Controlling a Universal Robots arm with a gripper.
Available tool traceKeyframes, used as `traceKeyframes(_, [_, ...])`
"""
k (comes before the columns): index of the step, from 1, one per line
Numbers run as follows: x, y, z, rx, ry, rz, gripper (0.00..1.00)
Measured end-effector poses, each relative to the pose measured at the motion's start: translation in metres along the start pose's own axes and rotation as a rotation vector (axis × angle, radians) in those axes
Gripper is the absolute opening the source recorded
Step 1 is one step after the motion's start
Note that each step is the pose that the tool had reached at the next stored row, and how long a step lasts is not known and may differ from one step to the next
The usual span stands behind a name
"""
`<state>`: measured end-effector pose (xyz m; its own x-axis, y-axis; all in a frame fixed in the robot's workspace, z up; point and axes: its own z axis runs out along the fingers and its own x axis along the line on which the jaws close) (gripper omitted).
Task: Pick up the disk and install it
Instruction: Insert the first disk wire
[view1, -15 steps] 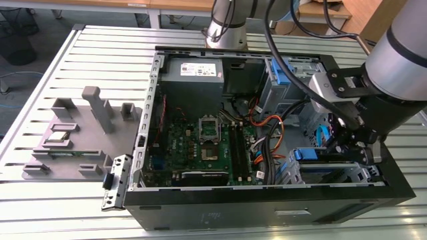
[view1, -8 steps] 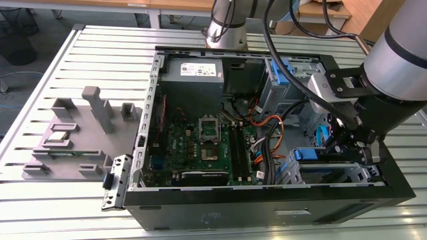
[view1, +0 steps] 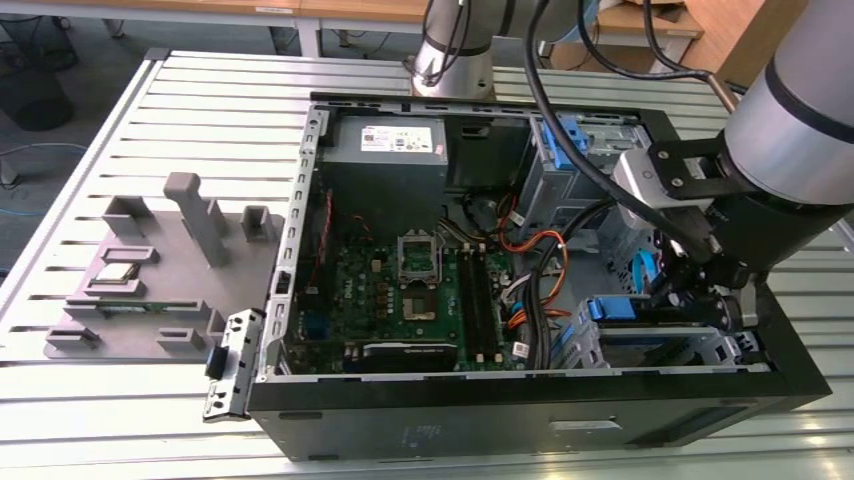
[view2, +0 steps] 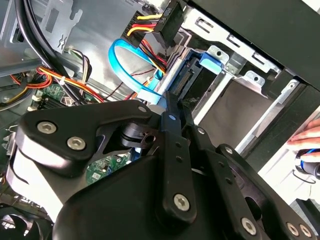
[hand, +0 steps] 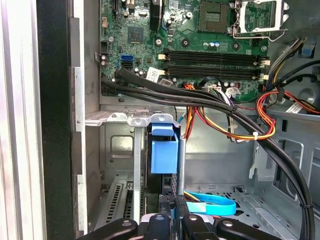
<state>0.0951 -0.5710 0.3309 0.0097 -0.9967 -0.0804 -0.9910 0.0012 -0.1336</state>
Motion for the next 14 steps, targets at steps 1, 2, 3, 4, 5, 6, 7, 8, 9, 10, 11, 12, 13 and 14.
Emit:
traceKeyframes(1, [0.0,0.0,0.0001,0.0,-0.0001,0.0,0.16])
traceKeyframes(2, [0.0,0.0,0.0001,0.0,-0.0002,0.0,0.16])
traceKeyframes(3, [0.0,0.0,0.0004,0.0,-0.0003,0.0,0.16])
traceKeyframes(4, [0.0001,0.0002,0.0013,0.0001,-0.0008,0.0,0.16])
traceKeyframes(5, [0.0002,0.0003,0.002,0.0,-0.0004,0.0,0.16])
traceKeyframes(6, [0.0002,0.0003,0.0024,0.0,-0.0001,0.0,0.16])
traceKeyframes(7, [0.0002,0.0003,0.0025,0.0,0.0,0.0,0.16])
traceKeyframes(8, [0.0002,0.0003,0.0025,0.0,0.0002,0.0,0.16])
traceKeyframes(9, [0.0002,0.0004,0.0026,0.0,0.0001,0.0,0.16])
traceKeyframes(10, [0.0002,0.0004,0.0028,0.0,-0.0001,0.0,0.16])
traceKeyframes(11, [0.0002,0.0004,0.0029,0.0,-0.0001,0.0,0.16])
traceKeyframes(12, [0.0002,0.0004,0.0029,0.0,-0.0001,0.0,0.16])
traceKeyframes(13, [0.0002,0.0004,0.0029,0.0,-0.0001,0.0,0.16])
traceKeyframes(14, [0.0002,0.0004,0.0029,0.0,0.0,0.0,0.16])
